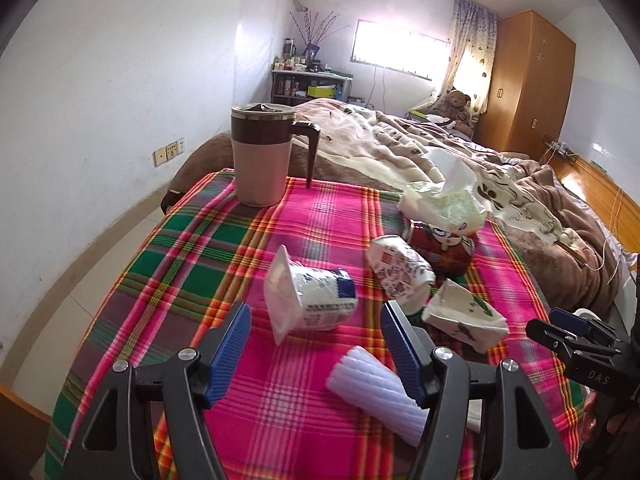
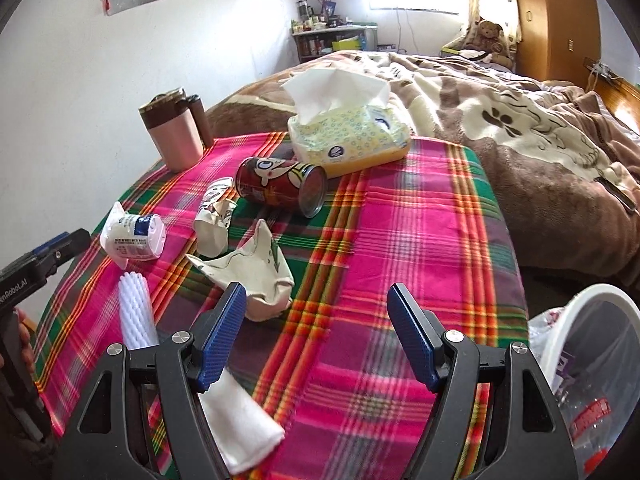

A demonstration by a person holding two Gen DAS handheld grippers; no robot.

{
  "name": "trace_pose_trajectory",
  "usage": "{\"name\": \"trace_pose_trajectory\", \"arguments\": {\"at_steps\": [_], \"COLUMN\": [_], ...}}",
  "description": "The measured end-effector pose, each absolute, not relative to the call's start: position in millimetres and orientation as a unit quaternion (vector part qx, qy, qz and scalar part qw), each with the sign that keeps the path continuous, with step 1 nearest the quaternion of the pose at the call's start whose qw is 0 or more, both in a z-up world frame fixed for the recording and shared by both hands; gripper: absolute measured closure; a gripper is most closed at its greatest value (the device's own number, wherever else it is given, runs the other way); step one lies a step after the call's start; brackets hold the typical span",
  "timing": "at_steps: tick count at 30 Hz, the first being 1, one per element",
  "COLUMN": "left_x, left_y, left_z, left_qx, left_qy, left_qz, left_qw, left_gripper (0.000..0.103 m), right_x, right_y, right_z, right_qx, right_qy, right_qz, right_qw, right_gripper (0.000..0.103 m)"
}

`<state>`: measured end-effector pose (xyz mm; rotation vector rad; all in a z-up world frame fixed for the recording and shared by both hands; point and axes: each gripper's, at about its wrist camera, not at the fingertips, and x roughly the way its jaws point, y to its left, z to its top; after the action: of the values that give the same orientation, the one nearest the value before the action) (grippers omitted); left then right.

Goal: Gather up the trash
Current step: 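Grasp the crumpled beige paper bag with the right tool while the left grasps the white yogurt cup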

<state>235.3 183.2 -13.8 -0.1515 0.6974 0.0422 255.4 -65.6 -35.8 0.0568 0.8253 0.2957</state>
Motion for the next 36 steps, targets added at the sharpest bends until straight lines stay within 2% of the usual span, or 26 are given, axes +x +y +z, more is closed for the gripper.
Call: {"name": "trace_pose_trajectory", "arguments": {"at_steps": [10,16,22,24,26,30,34,36], "left_x": [282.9,303.9,311.3,312.6,314.1,317.9,315.6,315.5], "left_y": [196.9,198.3,195.4,193.9,192.1,187.4,182.8,183.9], "left_z": [-28.2,-43.7,-54.2,-58.1,-60.8,-63.5,-64.6,-64.8], "left_qx": [-0.036,-0.048,-0.054,-0.057,-0.062,-0.062,-0.057,-0.065], "left_qy": [0.372,0.396,0.404,0.411,0.412,0.415,0.41,0.41], "left_qz": [0.023,0.006,-0.004,-0.009,-0.013,-0.01,-0.004,-0.006], "left_qw": [0.927,0.917,0.913,0.91,0.909,0.908,0.91,0.91], "left_gripper": [0.036,0.036,0.031,0.03,0.028,0.026,0.026,0.026], "right_x": [286.2,289.8,287.1,285.9,286.3,285.6,282.8,280.5], "right_y": [-49.6,-36.6,-36.5,-36.7,-36.1,-35.3,-33.6,-32.8], "right_z": [-48.1,-56.8,-61.4,-62.5,-63.4,-64.2,-63.1,-62.1], "right_qx": [0.033,0.023,0.033,0.036,0.034,0.039,0.04,0.034], "right_qy": [0.425,0.443,0.452,0.454,0.456,0.457,0.451,0.446], "right_qz": [0.164,0.189,0.197,0.201,0.198,0.207,0.214,0.217], "right_qw": [0.889,0.876,0.869,0.868,0.867,0.864,0.865,0.867], "right_gripper": [0.029,0.029,0.029,0.034,0.049,0.06,0.078,0.08]}}
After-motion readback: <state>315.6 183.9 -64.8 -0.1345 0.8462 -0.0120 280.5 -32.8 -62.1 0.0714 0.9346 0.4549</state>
